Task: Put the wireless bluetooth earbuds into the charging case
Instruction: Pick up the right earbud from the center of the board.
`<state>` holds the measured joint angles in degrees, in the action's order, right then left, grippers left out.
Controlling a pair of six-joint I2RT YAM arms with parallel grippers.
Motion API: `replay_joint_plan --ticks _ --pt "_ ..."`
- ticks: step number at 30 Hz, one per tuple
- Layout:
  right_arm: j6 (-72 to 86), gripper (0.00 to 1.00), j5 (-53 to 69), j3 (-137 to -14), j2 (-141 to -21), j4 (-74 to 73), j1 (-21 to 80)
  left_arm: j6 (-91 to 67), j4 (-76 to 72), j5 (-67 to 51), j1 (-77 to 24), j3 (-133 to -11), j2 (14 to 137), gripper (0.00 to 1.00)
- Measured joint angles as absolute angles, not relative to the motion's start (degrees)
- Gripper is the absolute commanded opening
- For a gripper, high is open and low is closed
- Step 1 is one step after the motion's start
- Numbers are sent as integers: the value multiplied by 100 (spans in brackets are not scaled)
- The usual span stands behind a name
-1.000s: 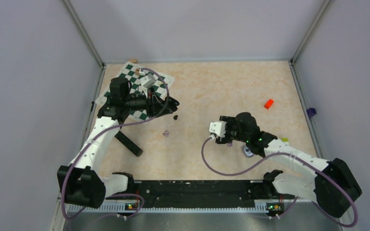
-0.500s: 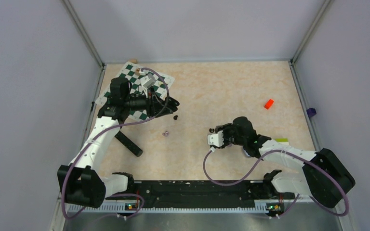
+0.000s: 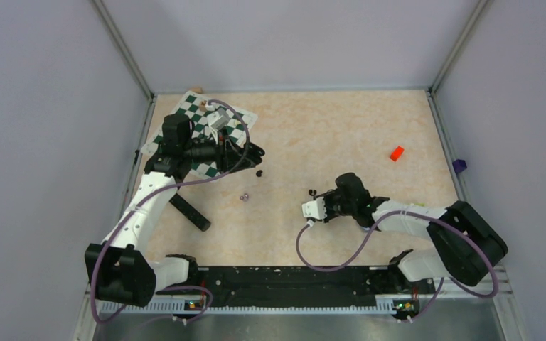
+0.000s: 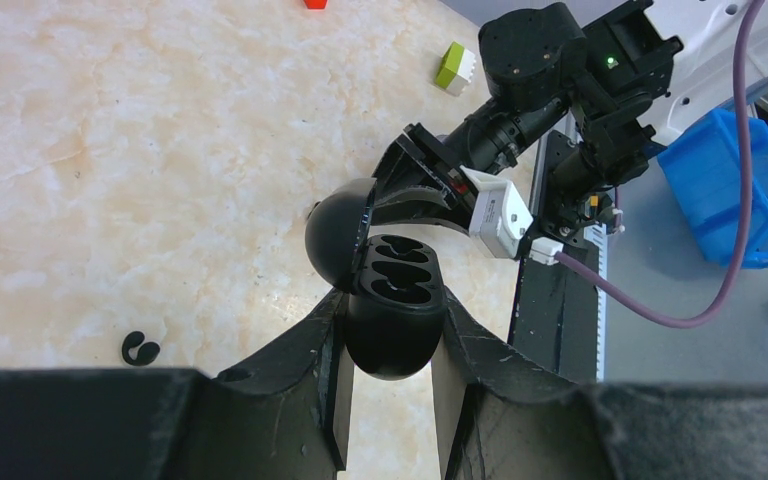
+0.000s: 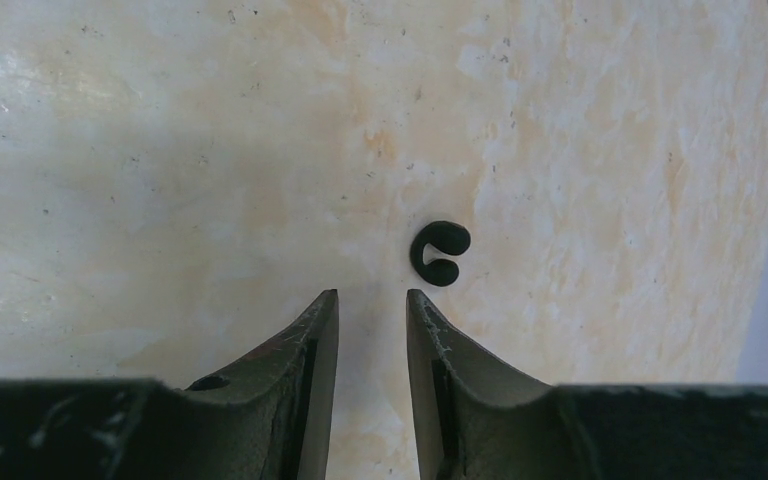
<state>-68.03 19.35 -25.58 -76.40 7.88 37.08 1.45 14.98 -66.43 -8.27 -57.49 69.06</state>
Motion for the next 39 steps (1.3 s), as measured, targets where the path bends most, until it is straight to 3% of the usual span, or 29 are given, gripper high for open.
replay_joint_plan --ticks 39 --pt "-6274 28 1214 -3151 -8724 1452 4073 139 1457 -6663 -827 -5749 6917 0"
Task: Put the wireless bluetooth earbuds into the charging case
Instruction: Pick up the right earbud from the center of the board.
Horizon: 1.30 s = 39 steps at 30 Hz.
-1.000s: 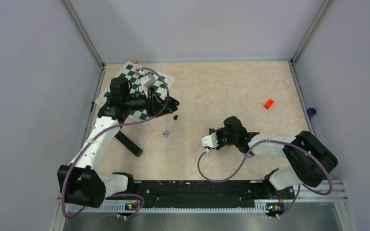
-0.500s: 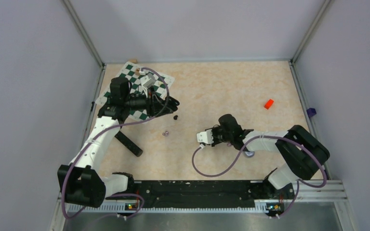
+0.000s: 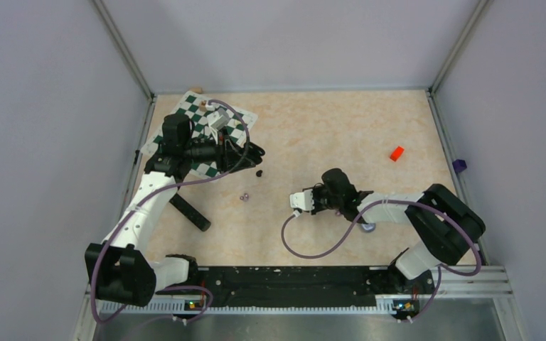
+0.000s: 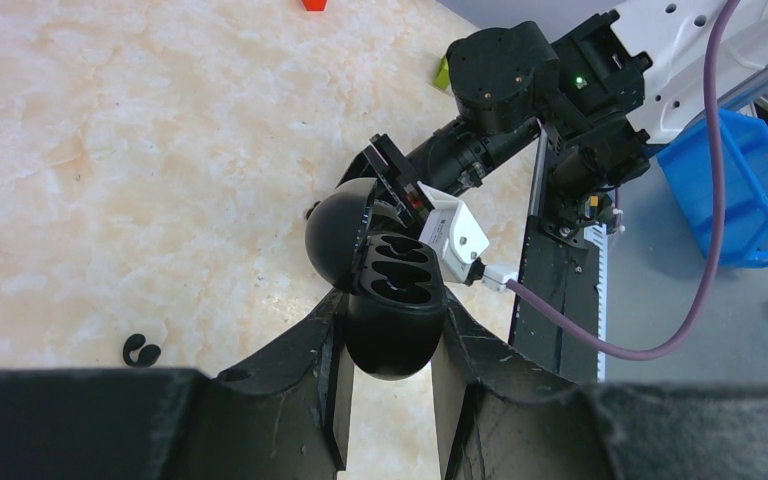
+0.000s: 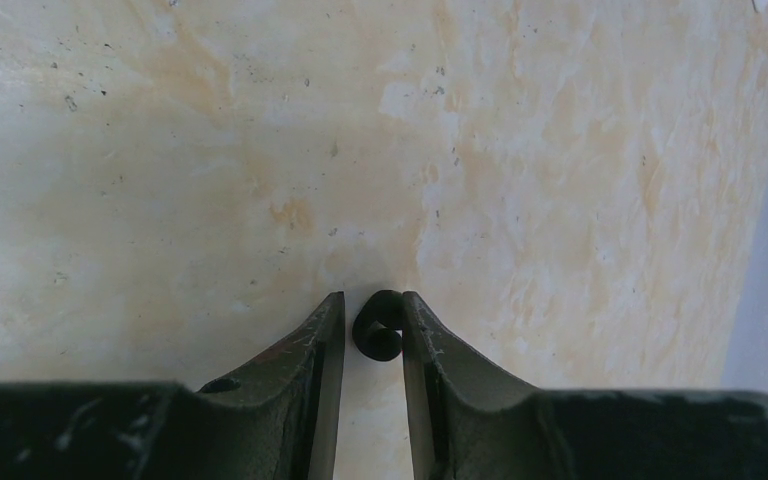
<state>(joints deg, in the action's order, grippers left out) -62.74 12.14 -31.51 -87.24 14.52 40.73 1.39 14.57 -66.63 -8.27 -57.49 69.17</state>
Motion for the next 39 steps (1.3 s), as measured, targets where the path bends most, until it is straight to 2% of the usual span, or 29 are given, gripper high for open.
replay_joint_plan --ticks 8,15,18,26,34,39 --pt "-6276 30 1059 -3151 -8757 1525 4073 139 1457 -6663 -827 -5747 6917 0" --pt "-6274 27 961 -3164 -8833 1614 4069 139 1455 -6663 -827 -5732 6917 0" --pt "-6243 23 878 -3197 -8890 1664 4040 137 1455 -6663 -827 -5725 6917 0" --pt "-6123 2 589 -3201 -9008 1957 4012 130 1455 -6663 -827 -5721 6917 0" --pt "-5918 0 567 -3205 -8952 1909 3994 110 1452 -6663 -827 -5721 6917 0" --pt "-5522 0 788 -3304 -8593 1288 3815 82 1441 -6663 -827 -5719 6917 0"
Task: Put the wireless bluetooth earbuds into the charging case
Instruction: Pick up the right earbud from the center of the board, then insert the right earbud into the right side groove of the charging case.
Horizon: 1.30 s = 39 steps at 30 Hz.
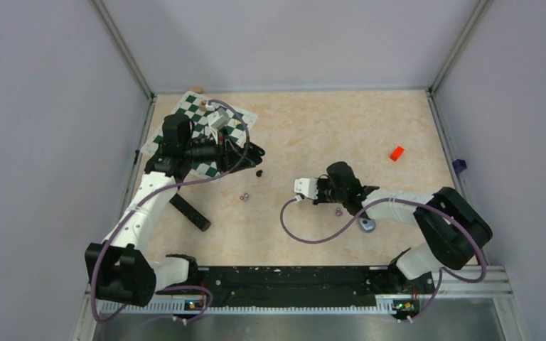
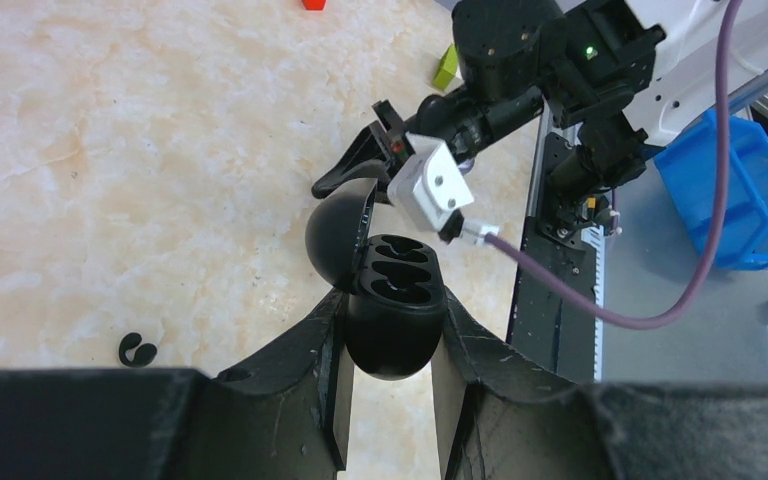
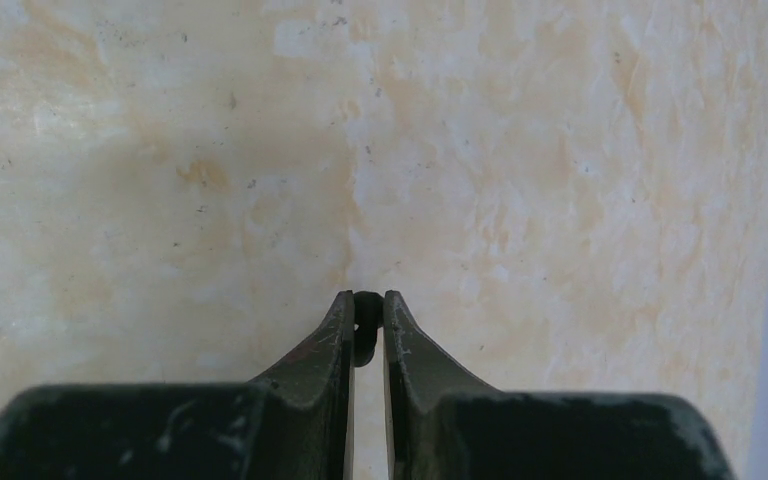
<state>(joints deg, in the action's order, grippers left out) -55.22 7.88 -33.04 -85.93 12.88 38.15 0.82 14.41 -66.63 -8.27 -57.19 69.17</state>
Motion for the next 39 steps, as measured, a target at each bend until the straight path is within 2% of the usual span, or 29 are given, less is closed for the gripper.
replay_joint_plan --ticks 9,20,26,33,39 --pt "-4464 0 1981 -4005 -7664 316 3227 27 1319 -6667 -829 -5719 7019 0" --pt "-3553 0 3061 -4746 -6746 -283 3122 -64 1313 -6635 -1046 -5719 7175 0" --pt "-3070 0 3607 -5382 -6512 -447 3122 43 1562 -6464 -1280 -5852 7454 0" --pt "-2534 0 4305 -6123 -6475 -744 3122 698 2283 -6152 -2091 -6626 7743 0" --pt "-1898 0 4873 -6309 -6447 -679 3122 611 2189 -6241 -2281 -6740 7778 0"
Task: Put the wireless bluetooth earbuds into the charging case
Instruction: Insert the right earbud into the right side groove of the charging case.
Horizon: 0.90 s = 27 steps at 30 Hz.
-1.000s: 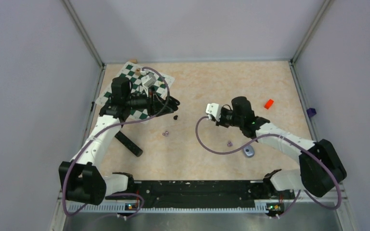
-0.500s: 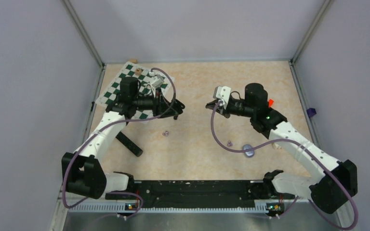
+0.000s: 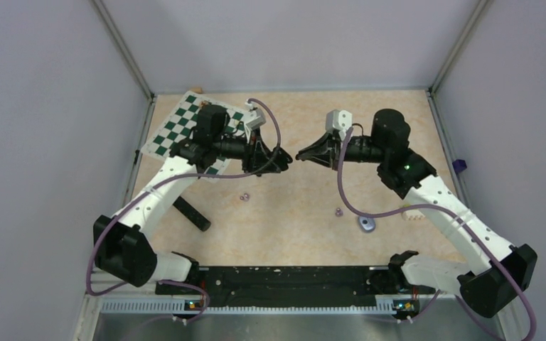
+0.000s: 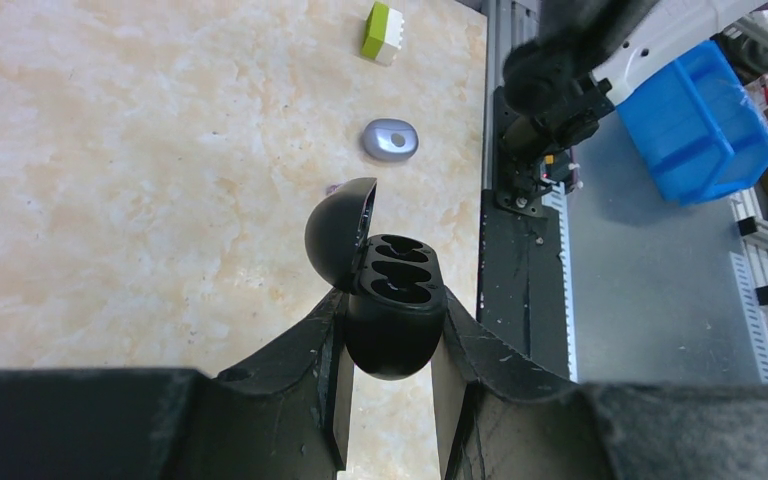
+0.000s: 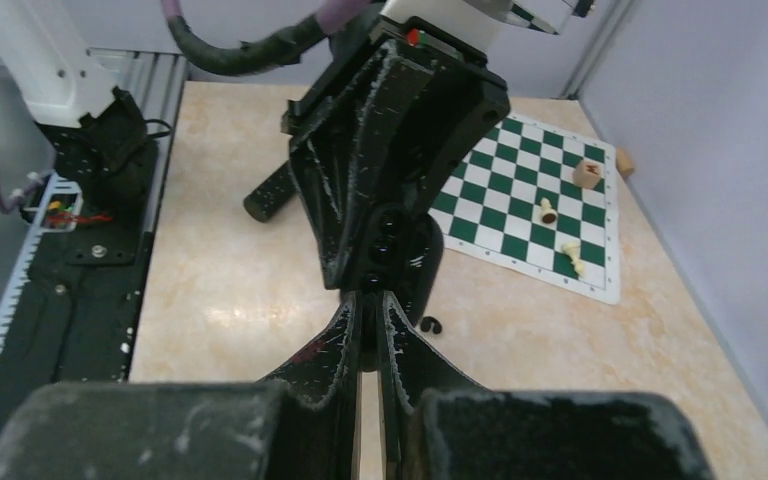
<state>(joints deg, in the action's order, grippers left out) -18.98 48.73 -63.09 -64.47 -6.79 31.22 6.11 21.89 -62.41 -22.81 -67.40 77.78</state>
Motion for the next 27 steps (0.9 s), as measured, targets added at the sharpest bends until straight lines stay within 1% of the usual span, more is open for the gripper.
replay_joint_plan --ticks 8,15,20,27 --pt "-963 0 5529 -6023 -6250 71 3122 -447 854 -6676 -2298 -6211 7789 0" --pt "-429 1 5747 -5647 -6241 652 3122 -954 16 -6991 -2353 -5739 7784 0" --pt "-99 1 5813 -5428 -6241 1096 3122 -1168 -434 -7150 -2381 -5553 7760 0" --pt "248 1 5791 -5172 -6243 1594 3120 -1210 -655 -7227 -2416 -5457 7666 0"
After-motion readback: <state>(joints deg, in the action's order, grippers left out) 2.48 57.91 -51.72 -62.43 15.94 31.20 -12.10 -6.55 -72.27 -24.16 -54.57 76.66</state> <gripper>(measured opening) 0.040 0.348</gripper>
